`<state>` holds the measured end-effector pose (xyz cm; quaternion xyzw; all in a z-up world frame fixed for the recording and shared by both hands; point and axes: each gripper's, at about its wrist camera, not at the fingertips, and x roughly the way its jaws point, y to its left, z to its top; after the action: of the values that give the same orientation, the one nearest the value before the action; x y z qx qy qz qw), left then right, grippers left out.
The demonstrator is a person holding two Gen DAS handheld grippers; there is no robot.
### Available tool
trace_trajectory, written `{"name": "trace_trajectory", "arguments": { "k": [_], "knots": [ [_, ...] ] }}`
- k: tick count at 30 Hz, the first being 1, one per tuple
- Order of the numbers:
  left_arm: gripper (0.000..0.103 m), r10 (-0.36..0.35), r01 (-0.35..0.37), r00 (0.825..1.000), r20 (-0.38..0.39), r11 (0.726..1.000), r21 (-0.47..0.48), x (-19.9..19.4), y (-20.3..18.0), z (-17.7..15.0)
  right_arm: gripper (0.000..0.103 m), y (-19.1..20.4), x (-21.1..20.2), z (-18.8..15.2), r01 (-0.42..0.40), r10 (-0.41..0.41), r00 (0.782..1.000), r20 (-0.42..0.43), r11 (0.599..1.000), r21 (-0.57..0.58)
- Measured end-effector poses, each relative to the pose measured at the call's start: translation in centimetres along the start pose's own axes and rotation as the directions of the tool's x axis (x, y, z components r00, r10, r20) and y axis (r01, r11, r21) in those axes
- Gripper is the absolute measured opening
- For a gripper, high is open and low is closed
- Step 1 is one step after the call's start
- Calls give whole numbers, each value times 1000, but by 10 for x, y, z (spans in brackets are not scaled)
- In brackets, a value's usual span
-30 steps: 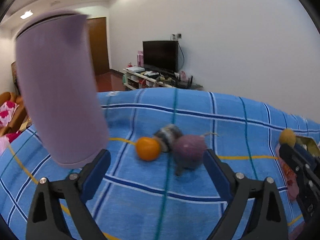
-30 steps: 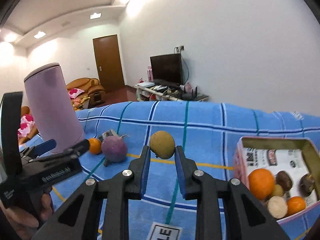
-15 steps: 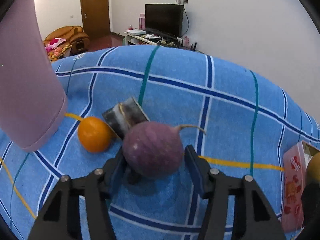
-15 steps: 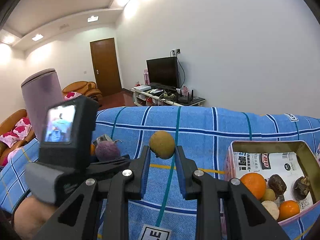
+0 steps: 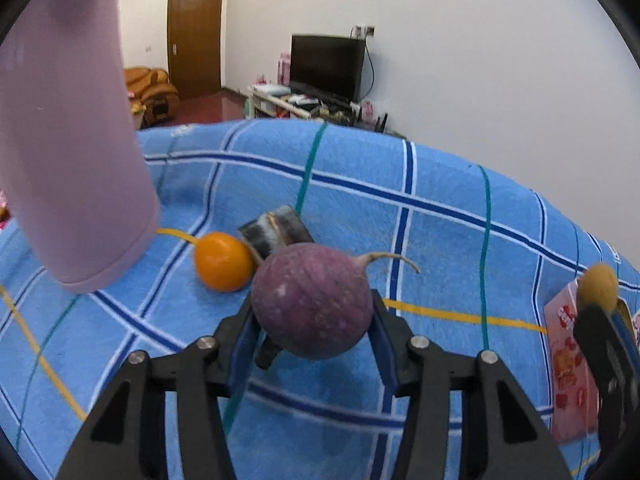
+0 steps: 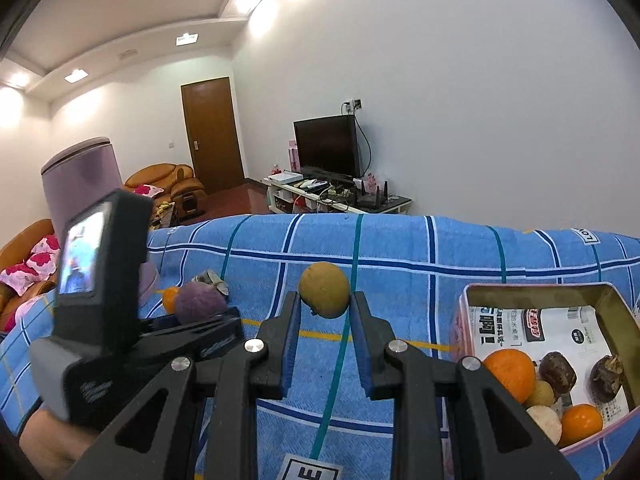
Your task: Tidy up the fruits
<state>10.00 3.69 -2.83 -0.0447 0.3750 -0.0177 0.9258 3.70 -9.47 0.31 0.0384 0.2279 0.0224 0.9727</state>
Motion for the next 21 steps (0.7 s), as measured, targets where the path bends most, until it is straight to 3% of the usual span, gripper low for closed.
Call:
{"name": "trace_trajectory", "arguments": {
  "k": [21],
  "knots": [
    [53, 65, -70, 984, 164, 997, 20, -57, 7, -24, 27, 19, -29, -14, 22, -18, 999, 51, 996, -86]
  ]
}}
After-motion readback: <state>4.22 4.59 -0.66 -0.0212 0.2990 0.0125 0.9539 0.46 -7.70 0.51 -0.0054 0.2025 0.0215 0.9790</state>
